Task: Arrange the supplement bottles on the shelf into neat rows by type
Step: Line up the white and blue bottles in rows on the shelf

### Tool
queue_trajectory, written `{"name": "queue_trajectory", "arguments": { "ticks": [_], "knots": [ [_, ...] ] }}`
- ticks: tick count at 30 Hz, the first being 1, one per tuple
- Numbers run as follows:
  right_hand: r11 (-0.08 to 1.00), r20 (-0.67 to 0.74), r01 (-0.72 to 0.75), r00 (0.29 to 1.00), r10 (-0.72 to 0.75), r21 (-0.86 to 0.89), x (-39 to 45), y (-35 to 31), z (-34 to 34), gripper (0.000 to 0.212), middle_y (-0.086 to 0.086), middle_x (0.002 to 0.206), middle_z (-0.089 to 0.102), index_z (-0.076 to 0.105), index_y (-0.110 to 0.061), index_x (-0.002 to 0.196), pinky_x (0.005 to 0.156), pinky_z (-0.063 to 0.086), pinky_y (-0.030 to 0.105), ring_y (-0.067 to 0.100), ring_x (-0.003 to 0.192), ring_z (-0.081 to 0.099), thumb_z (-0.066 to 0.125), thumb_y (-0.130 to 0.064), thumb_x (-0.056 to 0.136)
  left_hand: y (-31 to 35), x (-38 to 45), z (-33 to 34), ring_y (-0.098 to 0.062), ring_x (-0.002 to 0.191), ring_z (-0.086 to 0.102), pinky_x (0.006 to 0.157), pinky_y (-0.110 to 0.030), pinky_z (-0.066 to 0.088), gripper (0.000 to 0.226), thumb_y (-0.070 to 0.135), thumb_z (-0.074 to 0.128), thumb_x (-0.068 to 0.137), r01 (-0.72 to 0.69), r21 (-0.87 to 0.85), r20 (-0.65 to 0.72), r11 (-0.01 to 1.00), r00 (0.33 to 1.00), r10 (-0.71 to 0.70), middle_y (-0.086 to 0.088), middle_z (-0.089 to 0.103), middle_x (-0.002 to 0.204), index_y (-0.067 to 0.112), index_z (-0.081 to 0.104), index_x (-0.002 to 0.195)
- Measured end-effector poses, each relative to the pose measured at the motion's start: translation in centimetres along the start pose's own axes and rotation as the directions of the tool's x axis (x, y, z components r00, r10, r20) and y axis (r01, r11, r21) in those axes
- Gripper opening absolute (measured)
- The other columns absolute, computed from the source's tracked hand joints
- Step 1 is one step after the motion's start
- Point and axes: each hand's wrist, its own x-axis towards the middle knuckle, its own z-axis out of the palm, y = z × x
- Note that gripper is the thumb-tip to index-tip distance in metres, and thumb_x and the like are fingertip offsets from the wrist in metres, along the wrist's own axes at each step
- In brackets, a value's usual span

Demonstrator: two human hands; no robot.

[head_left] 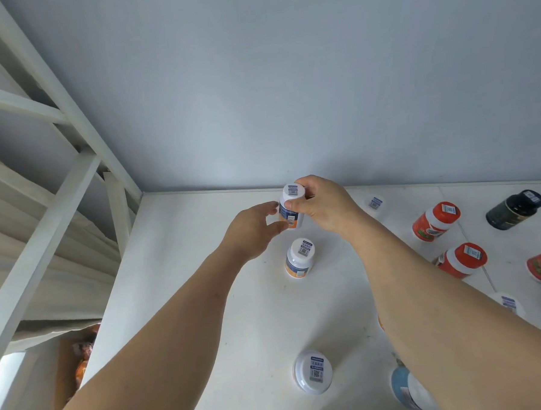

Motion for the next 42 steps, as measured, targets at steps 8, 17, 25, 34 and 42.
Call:
{"name": "queue_trajectory", "arguments": {
  "ticks": [8, 17, 25, 34, 42],
  "knots": [
    [0.999, 0.02, -0.043, 0.999, 0.043, -0.033, -0.2, 1.9, 1.6, 0.033, -0.007, 0.101, 0.069, 0.063, -0.026, 0.107, 0.086, 0.051, 0.034, 0.017, 0.097, 0.065, 0.077, -0.027, 0.077, -0.5, -0.9, 0.1, -0.016, 0.122, 0.052, 0.097, -0.028, 0.041, 0.048, 0.037, 0.054, 0.096, -0.056, 0.243, -0.037, 0.968, 0.997, 0.067, 0.007, 0.055, 0.138, 0.023, 0.045, 0.141],
    [0.981, -0.071, -0.002, 0.997, -0.012, -0.195, -3.6, 0.5, 0.2, 0.055, -0.004, 0.141, 0.054, 0.054, -0.024, 0.135, 0.104, 0.041, 0.035, 0.017, 0.128, 0.05, 0.068, -0.045, 0.086, 1.9, -3.2, 0.2, -0.021, 0.111, 0.056, 0.079, -0.032, 0.045, 0.033, 0.034, 0.045, 0.099, -0.191, 0.48, -0.171, 0.857, 0.937, 0.305, 0.004, 0.062, 0.124, 0.023, 0.057, 0.128],
    [0.68, -0.01, 0.223, 0.947, -0.321, -0.699, -11.2, 0.6, -1.8, 0.032, 0.004, 0.111, 0.065, 0.068, -0.015, 0.106, 0.071, 0.036, 0.03, 0.028, 0.099, 0.06, 0.039, -0.03, 0.101, 5.3, -8.4, 0.8, -0.028, 0.057, 0.059, 0.053, -0.026, 0.04, 0.013, 0.014, 0.071, 0.077, -0.339, 0.767, -0.106, 0.545, 0.771, 0.628, -0.002, 0.062, 0.063, 0.014, 0.064, 0.066],
    [0.575, 0.02, 0.344, 0.869, -0.494, -0.742, -22.9, 2.7, -5.8, 0.031, 0.006, 0.095, 0.064, 0.065, -0.012, 0.091, 0.062, 0.036, 0.032, 0.035, 0.083, 0.059, 0.04, -0.028, 0.099, 11.1, -19.5, 4.1, -0.03, 0.061, 0.058, 0.054, -0.028, 0.035, 0.013, 0.015, 0.064, 0.08, -0.28, 0.828, -0.162, 0.486, 0.711, 0.685, -0.003, 0.06, 0.064, 0.012, 0.062, 0.067],
    [0.668, -0.051, 0.311, 0.885, -0.464, -0.676, -32.4, 5.3, -9.3, 0.029, 0.009, 0.096, 0.066, 0.065, -0.015, 0.09, 0.066, 0.043, 0.037, 0.035, 0.088, 0.06, 0.04, -0.029, 0.097, 13.2, -27.9, 10.2, -0.03, 0.068, 0.061, 0.056, -0.029, 0.042, 0.015, 0.026, 0.062, 0.084, -0.262, 0.774, -0.236, 0.577, 0.726, 0.646, -0.002, 0.065, 0.073, 0.014, 0.067, 0.077]
  ]
}}
